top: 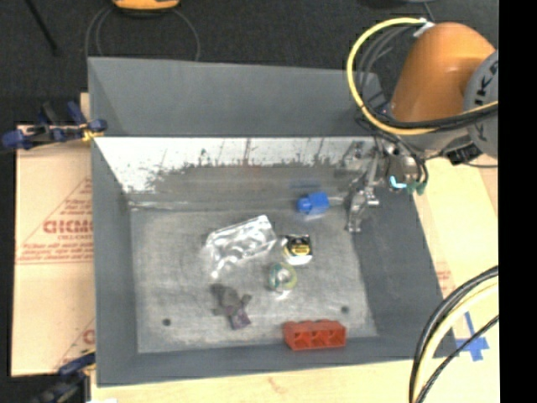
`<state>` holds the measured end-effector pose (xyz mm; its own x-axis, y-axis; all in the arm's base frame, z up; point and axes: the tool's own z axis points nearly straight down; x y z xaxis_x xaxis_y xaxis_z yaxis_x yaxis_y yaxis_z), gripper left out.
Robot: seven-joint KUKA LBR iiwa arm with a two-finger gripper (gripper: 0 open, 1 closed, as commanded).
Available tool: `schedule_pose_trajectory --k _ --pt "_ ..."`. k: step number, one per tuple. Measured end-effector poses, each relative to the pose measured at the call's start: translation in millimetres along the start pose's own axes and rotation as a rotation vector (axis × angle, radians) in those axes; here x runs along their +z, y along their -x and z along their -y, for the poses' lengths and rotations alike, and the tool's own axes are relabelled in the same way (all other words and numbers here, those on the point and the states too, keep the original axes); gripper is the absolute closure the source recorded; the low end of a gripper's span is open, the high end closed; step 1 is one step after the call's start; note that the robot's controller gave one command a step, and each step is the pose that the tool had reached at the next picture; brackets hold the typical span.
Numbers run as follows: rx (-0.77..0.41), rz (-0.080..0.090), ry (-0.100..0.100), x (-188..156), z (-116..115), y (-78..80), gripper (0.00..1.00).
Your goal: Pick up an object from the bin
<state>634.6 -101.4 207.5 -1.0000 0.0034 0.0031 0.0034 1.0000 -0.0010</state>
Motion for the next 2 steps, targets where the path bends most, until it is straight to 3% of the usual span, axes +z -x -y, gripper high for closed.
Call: schedule_pose_trajectory --k 1,2 --pt "-0.095 0.019 -0.001 123 -97 -17.1 0.0" --pt "-0.254 0.013 0.002 105 -174 -25.2 0.0"
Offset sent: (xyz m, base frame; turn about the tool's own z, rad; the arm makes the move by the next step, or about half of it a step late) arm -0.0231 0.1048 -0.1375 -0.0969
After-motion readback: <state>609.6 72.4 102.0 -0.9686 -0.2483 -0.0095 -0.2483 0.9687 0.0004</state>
